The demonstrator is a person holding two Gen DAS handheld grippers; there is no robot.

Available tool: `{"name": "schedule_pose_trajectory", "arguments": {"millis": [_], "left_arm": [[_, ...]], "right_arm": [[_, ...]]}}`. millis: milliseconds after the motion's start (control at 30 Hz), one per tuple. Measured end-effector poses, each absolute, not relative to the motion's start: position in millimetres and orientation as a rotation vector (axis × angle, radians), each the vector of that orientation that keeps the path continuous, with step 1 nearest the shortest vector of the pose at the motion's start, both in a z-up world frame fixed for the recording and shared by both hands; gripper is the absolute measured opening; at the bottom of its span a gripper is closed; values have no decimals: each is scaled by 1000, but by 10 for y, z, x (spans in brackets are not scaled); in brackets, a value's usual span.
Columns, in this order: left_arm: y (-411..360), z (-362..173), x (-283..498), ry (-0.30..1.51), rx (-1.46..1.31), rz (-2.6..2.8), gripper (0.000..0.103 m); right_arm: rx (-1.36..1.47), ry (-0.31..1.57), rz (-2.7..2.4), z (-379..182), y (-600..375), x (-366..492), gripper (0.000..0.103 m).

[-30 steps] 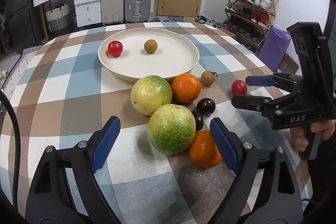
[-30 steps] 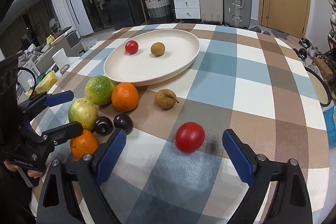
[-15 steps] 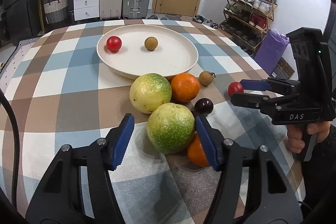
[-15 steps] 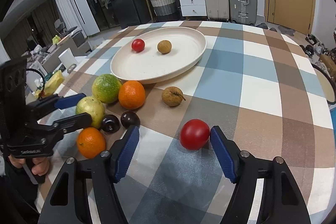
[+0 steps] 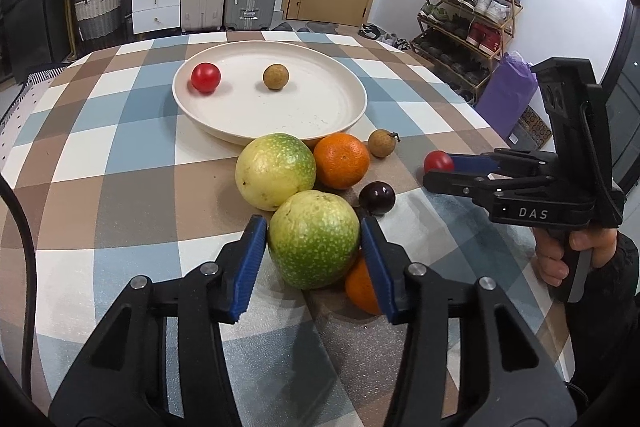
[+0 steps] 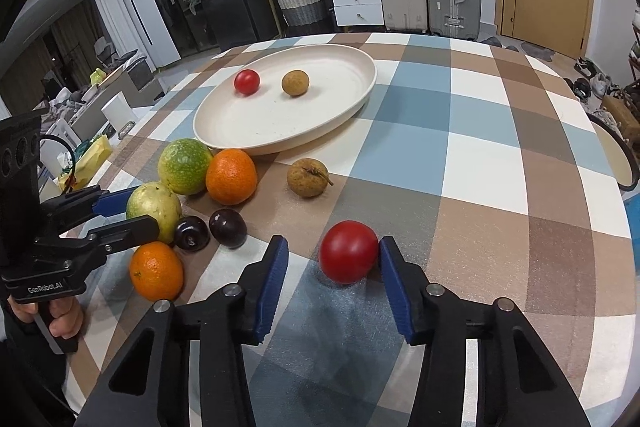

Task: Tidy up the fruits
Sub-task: 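Grasp a green passion fruit with the left tool while the right tool grasps another red tomato, then carry the passion fruit and tomato over the cream plate with both tools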

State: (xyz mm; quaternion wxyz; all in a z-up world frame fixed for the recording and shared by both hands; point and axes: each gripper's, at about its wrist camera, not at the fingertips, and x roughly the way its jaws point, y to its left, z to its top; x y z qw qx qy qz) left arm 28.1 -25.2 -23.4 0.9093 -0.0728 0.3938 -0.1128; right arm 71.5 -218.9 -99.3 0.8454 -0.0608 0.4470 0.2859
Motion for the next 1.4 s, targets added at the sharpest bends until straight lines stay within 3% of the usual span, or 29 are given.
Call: {"name": "schedule_pose_trajectory", "arguments": {"millis": [267, 1400], "left_arm": [[-225, -199, 257, 789, -160, -235, 46], [-122, 63, 177, 657, -186, -185, 46]], "right_arm": [[-117, 948, 595, -1008, -2211, 735, 30], [-66, 807, 671, -743, -1994, 597, 29]]}}
